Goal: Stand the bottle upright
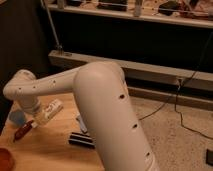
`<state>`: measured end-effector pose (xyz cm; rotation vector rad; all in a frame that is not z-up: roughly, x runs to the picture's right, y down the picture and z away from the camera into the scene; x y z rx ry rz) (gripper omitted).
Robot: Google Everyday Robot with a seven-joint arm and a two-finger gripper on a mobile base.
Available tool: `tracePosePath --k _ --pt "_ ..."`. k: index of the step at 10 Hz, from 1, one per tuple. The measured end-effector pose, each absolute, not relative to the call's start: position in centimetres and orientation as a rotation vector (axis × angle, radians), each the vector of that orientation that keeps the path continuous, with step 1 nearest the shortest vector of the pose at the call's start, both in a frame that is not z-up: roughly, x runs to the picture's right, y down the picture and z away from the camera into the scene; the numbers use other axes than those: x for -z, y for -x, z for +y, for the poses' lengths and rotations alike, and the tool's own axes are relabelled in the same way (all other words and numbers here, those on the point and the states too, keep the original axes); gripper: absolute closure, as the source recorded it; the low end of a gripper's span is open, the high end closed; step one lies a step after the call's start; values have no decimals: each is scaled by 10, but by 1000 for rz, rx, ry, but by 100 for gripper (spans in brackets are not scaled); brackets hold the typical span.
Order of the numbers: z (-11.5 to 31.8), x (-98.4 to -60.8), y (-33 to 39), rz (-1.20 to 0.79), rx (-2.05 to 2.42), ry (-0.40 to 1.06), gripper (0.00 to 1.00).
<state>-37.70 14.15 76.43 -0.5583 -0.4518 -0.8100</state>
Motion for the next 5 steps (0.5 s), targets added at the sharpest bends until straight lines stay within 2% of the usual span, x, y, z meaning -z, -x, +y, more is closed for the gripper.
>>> tracePosePath --k 5 --pt "155 -779 399 -456 851 564 35"
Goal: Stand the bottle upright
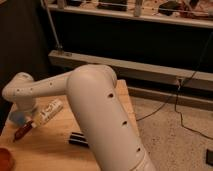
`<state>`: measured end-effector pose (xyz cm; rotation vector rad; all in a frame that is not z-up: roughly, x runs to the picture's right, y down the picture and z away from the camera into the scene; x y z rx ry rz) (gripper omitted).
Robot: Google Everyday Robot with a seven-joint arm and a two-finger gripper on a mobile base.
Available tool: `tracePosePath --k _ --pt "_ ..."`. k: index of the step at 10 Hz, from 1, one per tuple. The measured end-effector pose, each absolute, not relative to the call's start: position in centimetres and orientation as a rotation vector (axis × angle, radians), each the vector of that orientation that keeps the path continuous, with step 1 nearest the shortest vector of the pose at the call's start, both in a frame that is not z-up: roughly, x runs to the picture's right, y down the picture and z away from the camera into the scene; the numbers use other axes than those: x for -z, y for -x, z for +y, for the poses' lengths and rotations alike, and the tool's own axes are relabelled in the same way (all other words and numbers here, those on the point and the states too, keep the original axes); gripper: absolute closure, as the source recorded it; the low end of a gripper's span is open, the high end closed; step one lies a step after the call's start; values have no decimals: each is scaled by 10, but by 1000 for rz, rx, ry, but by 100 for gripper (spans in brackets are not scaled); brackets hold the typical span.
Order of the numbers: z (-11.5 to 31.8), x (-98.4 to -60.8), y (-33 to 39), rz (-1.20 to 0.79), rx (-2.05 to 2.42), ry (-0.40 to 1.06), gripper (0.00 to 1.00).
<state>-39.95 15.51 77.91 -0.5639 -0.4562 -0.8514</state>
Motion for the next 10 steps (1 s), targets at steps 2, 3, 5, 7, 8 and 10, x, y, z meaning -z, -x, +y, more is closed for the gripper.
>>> tracePosePath --k 2,3,5,7,8,10 --pt "159 -787 403 -443 848 570 35" --pt "159 -792 402 -435 837 573 35" --pt "161 -798 402 -423 819 575 35" --pt "165 -802 401 -415 812 576 35" --pt "168 -803 401 -410 814 576 35" --pt "173 -805 402 -403 820 580 35"
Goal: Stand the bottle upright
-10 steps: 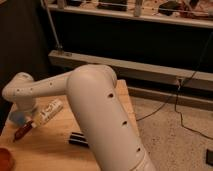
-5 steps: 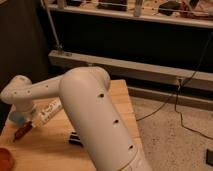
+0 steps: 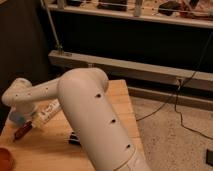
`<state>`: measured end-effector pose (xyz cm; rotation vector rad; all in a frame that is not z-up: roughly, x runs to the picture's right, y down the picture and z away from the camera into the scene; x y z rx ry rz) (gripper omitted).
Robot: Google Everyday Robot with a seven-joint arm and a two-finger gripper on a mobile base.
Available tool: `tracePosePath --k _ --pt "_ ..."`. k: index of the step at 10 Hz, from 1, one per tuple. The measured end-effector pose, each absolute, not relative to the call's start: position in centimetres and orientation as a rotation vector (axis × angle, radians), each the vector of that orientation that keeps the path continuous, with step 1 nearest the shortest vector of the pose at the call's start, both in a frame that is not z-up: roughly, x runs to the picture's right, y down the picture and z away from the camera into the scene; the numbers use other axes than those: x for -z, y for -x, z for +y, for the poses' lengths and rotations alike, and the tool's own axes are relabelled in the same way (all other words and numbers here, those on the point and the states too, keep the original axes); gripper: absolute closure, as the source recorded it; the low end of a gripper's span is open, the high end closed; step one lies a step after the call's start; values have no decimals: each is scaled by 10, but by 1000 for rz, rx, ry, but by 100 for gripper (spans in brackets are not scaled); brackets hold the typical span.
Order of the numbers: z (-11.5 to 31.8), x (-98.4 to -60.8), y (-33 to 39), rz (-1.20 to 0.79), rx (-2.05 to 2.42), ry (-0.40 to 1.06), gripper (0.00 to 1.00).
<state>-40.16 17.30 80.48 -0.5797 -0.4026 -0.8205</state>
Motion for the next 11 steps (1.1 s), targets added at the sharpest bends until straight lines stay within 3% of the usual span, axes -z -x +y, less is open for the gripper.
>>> tracePosePath --k 11 --pt "188 -822 409 -365 834 604 35"
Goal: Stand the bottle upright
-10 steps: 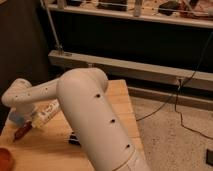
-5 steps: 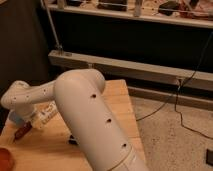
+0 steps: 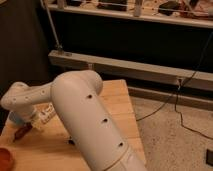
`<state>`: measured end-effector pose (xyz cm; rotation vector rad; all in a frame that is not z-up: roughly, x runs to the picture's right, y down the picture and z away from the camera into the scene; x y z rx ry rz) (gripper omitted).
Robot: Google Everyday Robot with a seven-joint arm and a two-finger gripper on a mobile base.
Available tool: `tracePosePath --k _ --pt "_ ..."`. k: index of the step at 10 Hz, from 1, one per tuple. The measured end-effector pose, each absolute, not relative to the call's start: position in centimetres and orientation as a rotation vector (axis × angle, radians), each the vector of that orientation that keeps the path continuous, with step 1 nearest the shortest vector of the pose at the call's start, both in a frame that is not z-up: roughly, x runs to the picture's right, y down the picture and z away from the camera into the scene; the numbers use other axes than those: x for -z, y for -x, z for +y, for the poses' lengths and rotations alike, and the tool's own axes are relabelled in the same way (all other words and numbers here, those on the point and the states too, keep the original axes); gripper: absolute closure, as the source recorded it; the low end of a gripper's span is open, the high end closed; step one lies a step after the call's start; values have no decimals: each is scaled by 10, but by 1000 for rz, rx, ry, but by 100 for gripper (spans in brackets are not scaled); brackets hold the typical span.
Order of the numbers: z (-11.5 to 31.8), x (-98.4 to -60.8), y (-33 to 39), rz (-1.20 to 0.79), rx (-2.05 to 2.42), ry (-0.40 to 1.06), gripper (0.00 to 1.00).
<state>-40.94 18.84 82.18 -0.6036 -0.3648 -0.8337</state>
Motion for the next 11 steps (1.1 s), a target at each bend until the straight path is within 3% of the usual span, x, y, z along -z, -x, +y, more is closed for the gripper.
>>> tracePosePath --k 3,6,11 --pt "189 -822 411 -355 832 604 35" --pt "190 -822 412 -352 828 611 46" --pt "194 -821 413 -360 832 632 46"
